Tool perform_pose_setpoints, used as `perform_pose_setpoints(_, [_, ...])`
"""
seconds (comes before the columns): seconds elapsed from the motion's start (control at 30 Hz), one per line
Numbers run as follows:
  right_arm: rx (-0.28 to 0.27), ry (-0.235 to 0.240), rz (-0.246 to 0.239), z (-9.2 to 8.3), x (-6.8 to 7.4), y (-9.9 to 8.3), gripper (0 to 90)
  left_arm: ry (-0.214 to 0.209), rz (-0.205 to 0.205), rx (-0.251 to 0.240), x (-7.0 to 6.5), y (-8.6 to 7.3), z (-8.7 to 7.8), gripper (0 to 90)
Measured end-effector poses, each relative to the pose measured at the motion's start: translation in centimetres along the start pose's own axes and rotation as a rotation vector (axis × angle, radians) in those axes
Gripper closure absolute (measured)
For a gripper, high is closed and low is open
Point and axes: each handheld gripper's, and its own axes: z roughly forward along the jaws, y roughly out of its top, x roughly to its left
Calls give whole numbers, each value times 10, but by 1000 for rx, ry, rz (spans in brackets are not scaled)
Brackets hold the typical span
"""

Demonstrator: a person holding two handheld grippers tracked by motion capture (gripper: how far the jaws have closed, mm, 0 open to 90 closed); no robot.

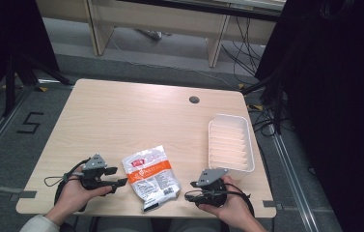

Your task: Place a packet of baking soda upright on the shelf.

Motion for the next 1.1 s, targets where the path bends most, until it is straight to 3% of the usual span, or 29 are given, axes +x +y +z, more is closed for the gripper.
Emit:
perform_pose_setpoints(0.03, [-17, -6, -3, 0, -2, 0, 508, 1, 0, -2, 1, 0, 0, 356])
perform_pose_setpoints(0.1, [-20, -4, 41, -2, -3, 0, 508, -1, -18, -6, 1, 1, 1, 356])
perform_pose_setpoints(0.27, [1, -10, 22, -2, 0, -1, 517, 22, -45, 6, 4, 3, 7, 346])
perform_pose_setpoints(0.33, [-16, -5, 7, 0, 2, 1, 518, 24, -59, -10, 3, 5, 11, 345])
perform_pose_setpoints(0.4, [-6, 1, 25, -1, 4, 1, 518, 19, -56, -5, 4, 6, 13, 345])
perform_pose_setpoints(0.47, [-11, 0, 20, 0, 4, 2, 519, 7, -81, -2, 3, 7, 16, 345])
perform_pose_setpoints(0.5, [-6, 1, 20, -1, 3, 1, 520, -7, -125, 10, 4, 7, 19, 345])
perform_pose_setpoints(0.53, [-17, -7, 4, 0, 2, 1, 521, -8, -134, 12, 5, 7, 20, 347])
perform_pose_setpoints(0.63, [-2, -14, 31, -2, 2, 1, 521, -12, -158, 13, 6, 7, 24, 359])
perform_pose_setpoints(0.77, [-15, -12, 2, -1, 1, 1, 523, -28, -173, 29, 6, 7, 27, 365])
perform_pose_setpoints(0.97, [-5, -5, 22, -1, 2, 1, 522, -42, -195, 26, 6, 6, 29, 377])
perform_pose_setpoints(1.1, [7, -4, 7, -3, 1, 2, 522, -56, -194, 26, 6, 6, 33, 389])
